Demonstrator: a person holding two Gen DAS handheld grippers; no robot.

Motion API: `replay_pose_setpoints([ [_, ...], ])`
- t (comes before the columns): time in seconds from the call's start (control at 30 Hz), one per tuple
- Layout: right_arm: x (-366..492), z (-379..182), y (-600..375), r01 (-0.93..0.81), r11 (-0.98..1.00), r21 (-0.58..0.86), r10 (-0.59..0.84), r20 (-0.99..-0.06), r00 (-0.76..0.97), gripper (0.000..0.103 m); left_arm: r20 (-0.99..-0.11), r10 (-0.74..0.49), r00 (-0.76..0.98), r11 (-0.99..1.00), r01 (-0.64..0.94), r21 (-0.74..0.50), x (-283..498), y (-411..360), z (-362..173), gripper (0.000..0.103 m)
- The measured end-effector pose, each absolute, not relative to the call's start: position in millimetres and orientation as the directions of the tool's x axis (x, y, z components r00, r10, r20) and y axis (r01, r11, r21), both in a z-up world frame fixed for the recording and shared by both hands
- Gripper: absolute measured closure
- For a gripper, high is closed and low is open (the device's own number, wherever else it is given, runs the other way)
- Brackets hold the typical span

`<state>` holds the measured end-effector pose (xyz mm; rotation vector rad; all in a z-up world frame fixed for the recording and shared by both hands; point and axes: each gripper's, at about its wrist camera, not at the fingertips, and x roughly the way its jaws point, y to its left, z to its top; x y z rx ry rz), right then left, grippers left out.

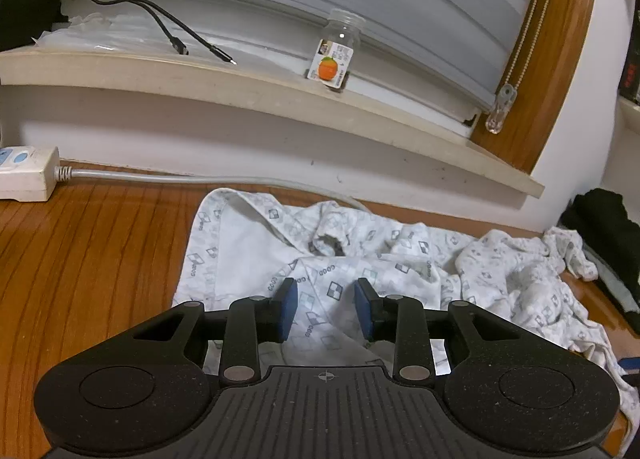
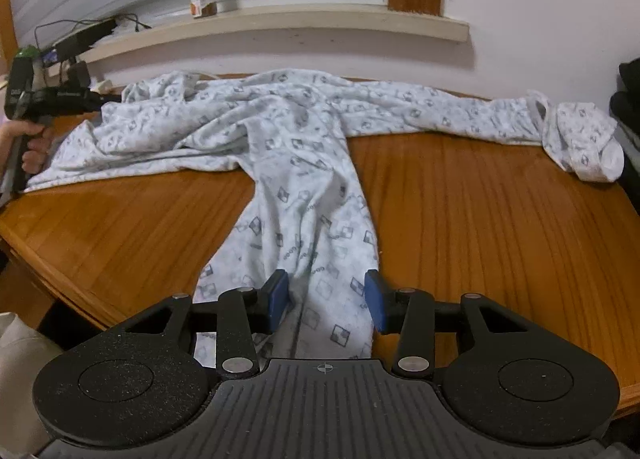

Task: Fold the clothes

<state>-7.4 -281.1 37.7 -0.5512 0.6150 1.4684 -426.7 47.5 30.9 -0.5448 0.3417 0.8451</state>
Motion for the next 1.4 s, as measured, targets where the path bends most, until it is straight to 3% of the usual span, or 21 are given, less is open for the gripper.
replay_pose_setpoints([
  [0.03, -7, 37, -281, -0.999, 0.033, 0.03, 0.734, -0.679, 0.004, 0.061, -0.491, 0.61, 0.622, 0.54, -0.78, -0.317, -427, 48, 31, 0.068],
  [0.13, -4, 38, -282, -1.0, 0.007, 0.025, 0.732, -0.681, -0.012, 0.095, -0.488, 0.611, 0.624, 0.539, -0.779, -0.321, -427, 47, 31, 0.068],
  [0.27, 4, 49, -278, -0.991, -0.015, -0.135, 0.696, -0.712, 0.086, 0.097, -0.479, 0.599, 0.642, 0.548, -0.765, -0.339, -430, 47, 30, 0.06],
  [0.37, 26, 68, -271, -0.96, 0.027, -0.277, 0.68, -0.699, 0.221, 0.097, -0.463, 0.607, 0.646, 0.55, -0.762, -0.342, -432, 44, 32, 0.06],
  [0.47, 50, 95, -255, -0.884, 0.1, -0.457, 0.677, -0.619, 0.397, 0.098, -0.449, 0.611, 0.652, 0.547, -0.757, -0.357, -436, 43, 32, 0.058],
  [0.57, 62, 111, -238, -0.78, 0.182, -0.598, 0.697, -0.481, 0.531, 0.095, -0.446, 0.611, 0.654, 0.546, -0.756, -0.361, -439, 43, 32, 0.055],
  [0.63, 69, 112, -227, -0.784, 0.215, -0.582, 0.7, -0.468, 0.54, 0.087, -0.448, 0.614, 0.65, 0.541, -0.76, -0.361, -440, 43, 32, 0.054],
  [0.7, 73, 100, -223, -0.801, 0.232, -0.553, 0.69, -0.486, 0.535, 0.086, -0.451, 0.617, 0.645, 0.535, -0.764, -0.36, -440, 43, 32, 0.054],
  [0.83, 82, 73, -242, -0.896, 0.234, -0.377, 0.671, -0.604, 0.429, 0.066, -0.459, 0.621, 0.635, 0.525, -0.772, -0.358, -441, 44, 32, 0.054],
  [1.0, 100, 49, -287, -0.929, 0.315, -0.197, 0.651, -0.667, 0.362, 0.056, -0.467, 0.618, 0.632, 0.526, -0.774, -0.352, -440, 44, 31, 0.053],
  [1.07, 108, 43, -305, -0.925, 0.345, -0.158, 0.65, -0.671, 0.357, 0.05, -0.469, 0.616, 0.633, 0.525, -0.774, -0.353, -440, 44, 31, 0.053],
  [1.23, 132, 34, -330, -0.913, 0.407, -0.039, 0.673, -0.663, 0.328, 0.045, -0.484, 0.607, 0.631, 0.53, -0.775, -0.344, -441, 44, 31, 0.053],
  [1.3, 141, 31, -329, -0.913, 0.408, 0.011, 0.694, -0.653, 0.302, 0.045, -0.488, 0.606, 0.628, 0.529, -0.777, -0.341, -443, 42, 31, 0.053],
  [1.33, 143, 32, -327, -0.918, 0.396, 0.025, 0.703, -0.651, 0.286, 0.054, -0.489, 0.608, 0.625, 0.526, -0.779, -0.342, -445, 42, 31, 0.053],
  [1.37, 145, 32, -325, -0.924, 0.381, 0.035, 0.712, -0.649, 0.268, 0.077, -0.489, 0.61, 0.624, 0.523, -0.78, -0.343, -447, 41, 31, 0.053],
  [1.4, 147, 33, -323, -0.93, 0.365, 0.045, 0.72, -0.647, 0.251, 0.092, -0.49, 0.612, 0.622, 0.52, -0.782, -0.343, -449, 40, 31, 0.053],
])
